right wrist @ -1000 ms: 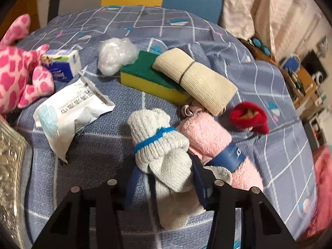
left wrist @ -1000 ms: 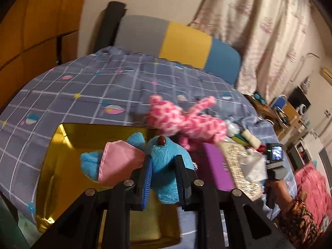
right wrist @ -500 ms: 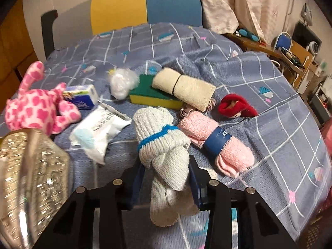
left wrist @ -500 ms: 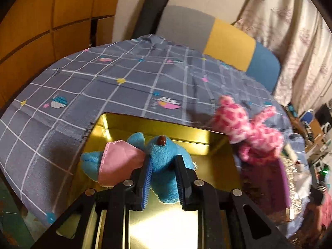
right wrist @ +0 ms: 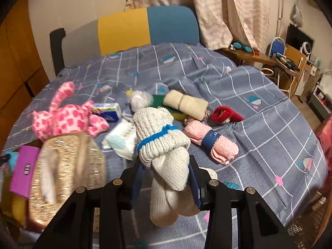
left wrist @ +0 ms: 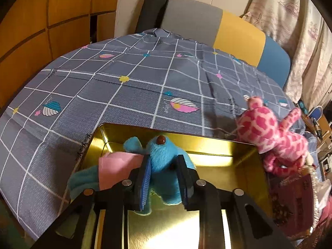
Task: Organize soft objects
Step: 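Release the blue plush into the tray while the right gripper lifts the glove bundle, then lower the glove bundle into the gold tray and open the right gripper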
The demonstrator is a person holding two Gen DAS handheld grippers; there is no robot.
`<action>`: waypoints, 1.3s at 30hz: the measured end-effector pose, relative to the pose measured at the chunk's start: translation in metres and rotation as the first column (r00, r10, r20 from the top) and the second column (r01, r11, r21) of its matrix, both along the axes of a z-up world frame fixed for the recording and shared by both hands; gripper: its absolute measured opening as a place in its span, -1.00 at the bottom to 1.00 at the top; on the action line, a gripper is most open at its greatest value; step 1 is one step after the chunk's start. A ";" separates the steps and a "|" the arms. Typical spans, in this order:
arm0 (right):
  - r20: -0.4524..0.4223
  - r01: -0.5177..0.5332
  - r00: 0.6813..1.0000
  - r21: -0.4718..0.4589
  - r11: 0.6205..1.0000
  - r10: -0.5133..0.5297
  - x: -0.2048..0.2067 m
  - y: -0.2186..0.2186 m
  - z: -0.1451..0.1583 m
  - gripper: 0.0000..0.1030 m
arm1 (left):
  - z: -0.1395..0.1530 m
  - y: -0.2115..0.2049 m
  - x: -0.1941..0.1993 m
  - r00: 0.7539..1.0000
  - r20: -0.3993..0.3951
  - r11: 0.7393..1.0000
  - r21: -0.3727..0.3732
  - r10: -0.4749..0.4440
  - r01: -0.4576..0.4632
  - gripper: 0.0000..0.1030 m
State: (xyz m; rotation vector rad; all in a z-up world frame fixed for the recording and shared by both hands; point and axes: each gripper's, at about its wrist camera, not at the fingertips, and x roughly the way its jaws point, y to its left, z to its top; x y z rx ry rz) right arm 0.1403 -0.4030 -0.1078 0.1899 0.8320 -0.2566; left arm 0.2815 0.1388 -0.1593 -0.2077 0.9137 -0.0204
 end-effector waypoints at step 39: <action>0.004 -0.550 0.823 0.257 0.795 0.568 0.059 0.350 0.020 -0.20 | 0.027 0.057 -0.145 0.989 0.093 0.986 -0.126 0.118 -0.106 -0.17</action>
